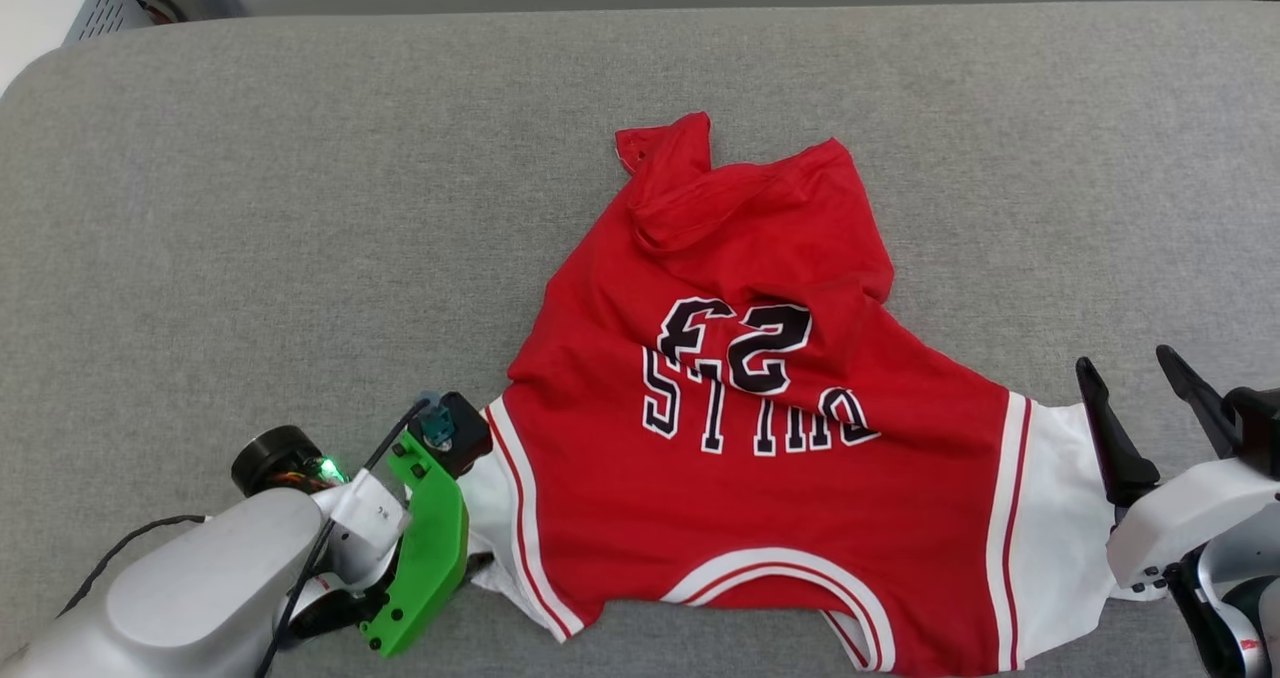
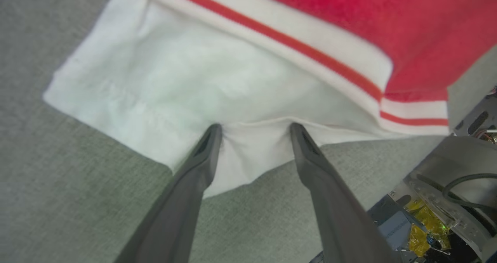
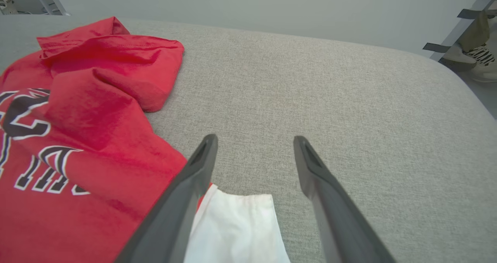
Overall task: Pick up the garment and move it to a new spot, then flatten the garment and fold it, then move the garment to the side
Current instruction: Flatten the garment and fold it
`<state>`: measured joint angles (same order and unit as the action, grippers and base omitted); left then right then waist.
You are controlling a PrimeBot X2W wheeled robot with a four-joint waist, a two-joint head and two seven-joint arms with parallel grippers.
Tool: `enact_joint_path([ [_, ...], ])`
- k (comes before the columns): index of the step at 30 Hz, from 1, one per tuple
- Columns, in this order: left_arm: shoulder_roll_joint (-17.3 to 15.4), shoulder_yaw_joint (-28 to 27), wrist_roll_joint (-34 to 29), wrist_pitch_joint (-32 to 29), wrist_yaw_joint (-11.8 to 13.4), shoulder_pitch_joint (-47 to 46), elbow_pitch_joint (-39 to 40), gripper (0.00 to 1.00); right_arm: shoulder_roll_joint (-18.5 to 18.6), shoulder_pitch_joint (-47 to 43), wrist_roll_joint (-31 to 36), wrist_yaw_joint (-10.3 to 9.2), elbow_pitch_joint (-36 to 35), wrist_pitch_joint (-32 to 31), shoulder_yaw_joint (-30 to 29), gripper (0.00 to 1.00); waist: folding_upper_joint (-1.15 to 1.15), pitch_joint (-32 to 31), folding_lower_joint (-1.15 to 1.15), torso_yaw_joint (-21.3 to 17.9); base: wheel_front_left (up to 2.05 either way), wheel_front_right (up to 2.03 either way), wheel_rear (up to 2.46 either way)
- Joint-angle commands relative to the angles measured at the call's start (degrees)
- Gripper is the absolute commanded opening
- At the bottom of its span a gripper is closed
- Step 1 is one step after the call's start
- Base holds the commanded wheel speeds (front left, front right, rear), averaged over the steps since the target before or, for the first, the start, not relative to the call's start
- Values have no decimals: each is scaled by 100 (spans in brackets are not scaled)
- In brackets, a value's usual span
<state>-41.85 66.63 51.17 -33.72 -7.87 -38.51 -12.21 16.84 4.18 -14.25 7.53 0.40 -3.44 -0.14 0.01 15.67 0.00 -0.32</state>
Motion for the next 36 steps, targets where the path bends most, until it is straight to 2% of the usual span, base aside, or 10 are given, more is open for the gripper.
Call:
enact_joint_path([
  [1, 78, 221, -82, 117, 39, 113, -314, 0, 25, 95, 17, -4, 22, 74, -17, 100, -1, -52, 0, -9, 0, 0, 0],
  [9, -57, -57, -434, 1369, 48, -630, -355, 0, -33, -16, 9, -4, 95, 213, -181, 100, -1, -285, 0, 14, 0, 0, 0],
  [11, -76, -160, -633, 1689, 123, -779, -370, 0, -55, -40, 11, -4, 122, 243, -203, 100, -1, -325, 0, 18, 0, 0, 0],
  [12, -71, -300, -836, 2147, 319, -857, -399, 0, -84, -72, 10, -4, 165, 287, -232, 100, -1, -380, 0, 22, 0, 0, 0],
  [14, -70, -349, -950, 2406, 467, -829, -433, 0, -95, -93, 18, -4, 197, 322, -259, 100, -1, -421, 0, 30, 0, 0, 0],
  [21, -126, -469, -958, 3292, 1078, -100, -579, 0, -180, -244, 28, -4, 325, 447, -320, 100, -1, -572, 0, 107, 0, 0, 0],
  [27, -92, -404, -849, 3859, 1503, 775, -872, 0, -239, -382, 32, -4, 388, 497, -369, 100, -1, -650, 0, 218, 0, 0, 0],
  [32, 125, -386, -608, 4207, 1621, 1355, -1185, 0, -293, -479, 38, -4, 404, 492, -351, 100, -1, -704, 0, 296, 0, 0, 0],
  [36, 342, -356, -401, 4324, 1523, 1641, -1477, 0, -320, -573, 42, -4, 409, 475, -375, 100, -1, -775, 0, 373, 0, 0, 0],
])
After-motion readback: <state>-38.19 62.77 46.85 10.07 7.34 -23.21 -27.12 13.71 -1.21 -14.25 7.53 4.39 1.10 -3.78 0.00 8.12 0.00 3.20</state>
